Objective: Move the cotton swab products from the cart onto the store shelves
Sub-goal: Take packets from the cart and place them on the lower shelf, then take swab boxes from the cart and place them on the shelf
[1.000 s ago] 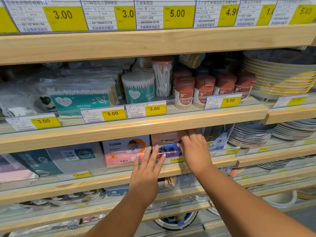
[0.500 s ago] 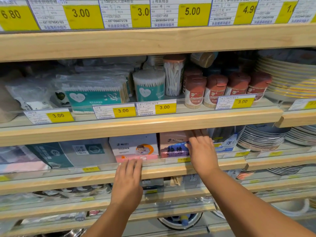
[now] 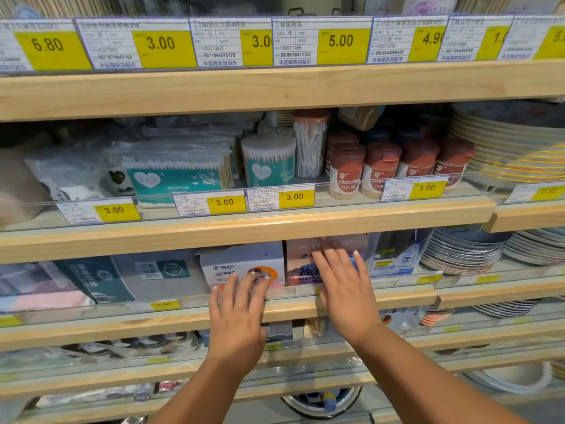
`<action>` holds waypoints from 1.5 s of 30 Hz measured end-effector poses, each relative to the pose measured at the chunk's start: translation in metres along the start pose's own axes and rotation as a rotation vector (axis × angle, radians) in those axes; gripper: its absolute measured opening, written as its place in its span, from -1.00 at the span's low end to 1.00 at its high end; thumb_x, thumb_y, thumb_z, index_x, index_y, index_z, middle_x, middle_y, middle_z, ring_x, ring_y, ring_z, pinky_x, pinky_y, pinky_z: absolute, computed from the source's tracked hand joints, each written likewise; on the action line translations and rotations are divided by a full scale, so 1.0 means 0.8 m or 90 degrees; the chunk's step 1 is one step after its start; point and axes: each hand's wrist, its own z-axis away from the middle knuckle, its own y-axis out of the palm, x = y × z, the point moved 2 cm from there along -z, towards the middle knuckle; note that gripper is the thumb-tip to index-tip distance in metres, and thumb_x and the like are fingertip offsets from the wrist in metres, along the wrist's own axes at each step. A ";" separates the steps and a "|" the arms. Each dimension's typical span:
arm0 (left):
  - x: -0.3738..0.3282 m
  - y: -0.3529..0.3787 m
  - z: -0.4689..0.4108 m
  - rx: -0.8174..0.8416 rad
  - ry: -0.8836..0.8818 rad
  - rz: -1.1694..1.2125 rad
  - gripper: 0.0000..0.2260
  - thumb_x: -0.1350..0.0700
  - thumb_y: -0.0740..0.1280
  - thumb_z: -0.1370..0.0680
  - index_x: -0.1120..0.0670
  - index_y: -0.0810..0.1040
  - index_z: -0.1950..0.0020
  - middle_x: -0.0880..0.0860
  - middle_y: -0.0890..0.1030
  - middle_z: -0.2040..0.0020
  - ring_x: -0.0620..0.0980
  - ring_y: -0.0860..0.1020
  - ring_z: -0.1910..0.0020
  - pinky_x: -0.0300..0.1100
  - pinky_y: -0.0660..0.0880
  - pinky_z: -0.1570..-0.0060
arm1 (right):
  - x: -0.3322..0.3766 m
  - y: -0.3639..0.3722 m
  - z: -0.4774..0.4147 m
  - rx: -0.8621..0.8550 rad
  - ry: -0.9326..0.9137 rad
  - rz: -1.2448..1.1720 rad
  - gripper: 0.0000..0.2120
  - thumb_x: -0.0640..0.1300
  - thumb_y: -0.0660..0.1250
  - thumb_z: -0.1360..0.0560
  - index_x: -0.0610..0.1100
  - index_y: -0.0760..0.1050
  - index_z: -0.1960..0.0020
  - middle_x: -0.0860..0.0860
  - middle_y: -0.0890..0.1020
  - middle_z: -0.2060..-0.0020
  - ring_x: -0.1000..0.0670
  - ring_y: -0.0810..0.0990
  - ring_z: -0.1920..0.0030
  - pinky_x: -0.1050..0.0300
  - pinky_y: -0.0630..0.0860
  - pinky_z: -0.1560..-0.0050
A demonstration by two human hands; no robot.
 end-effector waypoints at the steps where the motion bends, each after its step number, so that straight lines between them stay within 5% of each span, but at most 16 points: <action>1: 0.001 -0.002 0.000 0.001 0.001 -0.002 -0.12 0.10 0.52 -0.08 0.00 0.33 -0.39 0.06 0.32 -0.33 0.19 0.28 -0.34 0.18 0.13 -0.29 | 0.002 -0.001 0.000 -0.002 0.001 -0.001 -0.26 -0.15 0.49 -0.27 -0.09 0.28 -0.38 -0.06 0.47 -0.25 -0.10 0.32 -0.30 -0.14 0.10 -0.39; 8: 0.009 -0.028 -0.013 -0.043 -0.019 -0.007 -0.11 0.11 0.51 -0.14 0.02 0.28 -0.44 0.08 0.29 -0.40 0.17 0.24 -0.41 0.16 0.10 -0.30 | 0.026 -0.017 -0.024 -0.059 0.017 -0.037 -0.46 -0.16 0.44 -0.23 -0.10 0.38 -0.17 -0.03 0.53 0.01 -0.07 0.37 -0.09 -0.09 0.14 -0.35; 19: 0.025 -0.032 -0.019 0.006 -0.029 -0.038 -0.08 0.08 0.57 -0.10 0.05 0.31 -0.42 0.05 0.50 -0.31 0.14 0.45 -0.31 0.20 0.27 -0.25 | 0.039 -0.013 -0.024 -0.007 -0.008 -0.009 -0.37 -0.11 0.50 -0.15 -0.12 0.43 -0.20 -0.03 0.56 -0.06 -0.09 0.51 -0.11 -0.10 0.15 -0.34; 22: 0.025 -0.035 -0.021 0.010 -0.030 -0.032 -0.08 0.08 0.57 -0.08 0.04 0.31 -0.41 0.05 0.52 -0.30 0.15 0.51 -0.28 0.16 0.17 -0.24 | 0.042 -0.021 -0.024 -0.025 -0.007 -0.042 -0.34 -0.15 0.46 -0.17 -0.11 0.37 -0.24 -0.04 0.55 -0.08 -0.07 0.43 -0.14 -0.09 0.14 -0.36; 31: 0.036 -0.046 -0.002 -0.007 -0.031 -0.032 -0.07 0.07 0.54 -0.11 0.00 0.30 -0.47 0.04 0.42 -0.40 0.09 0.26 -0.41 0.15 0.15 -0.26 | 0.090 -0.041 -0.042 -0.068 -0.112 -0.164 -0.41 -0.14 0.33 -0.25 -0.04 0.39 -0.29 -0.01 0.51 -0.13 -0.04 0.39 -0.15 -0.04 0.21 -0.26; 38: 0.096 -0.058 0.056 0.009 -0.144 -0.064 -0.11 0.06 0.47 -0.17 -0.04 0.28 -0.50 0.01 0.30 -0.48 0.08 0.22 -0.44 0.13 0.14 -0.26 | 0.173 -0.028 -0.056 -0.062 -0.264 -0.270 -0.42 -0.13 0.29 -0.25 -0.03 0.36 -0.27 0.03 0.38 -0.16 -0.05 0.38 -0.15 0.04 0.20 -0.15; 42: 0.148 -0.067 0.120 0.044 -0.267 -0.093 -0.07 0.00 0.48 -0.15 -0.06 0.26 -0.50 0.01 0.31 -0.49 0.08 0.21 -0.44 0.18 0.34 -0.25 | 0.248 -0.014 -0.053 -0.013 -0.349 -0.350 -0.46 -0.09 0.18 -0.28 -0.03 0.36 -0.28 0.02 0.39 -0.18 -0.06 0.39 -0.16 0.03 0.20 -0.15; 45: 0.184 -0.072 0.186 0.070 -0.373 -0.120 -0.07 -0.02 0.53 -0.16 -0.06 0.26 -0.50 0.01 0.33 -0.49 0.08 0.28 -0.44 0.17 0.25 -0.29 | 0.317 -0.003 -0.037 0.041 -0.426 -0.411 -0.46 -0.12 0.17 -0.26 -0.06 0.42 -0.26 0.01 0.41 -0.18 -0.06 0.39 -0.16 0.03 0.23 -0.14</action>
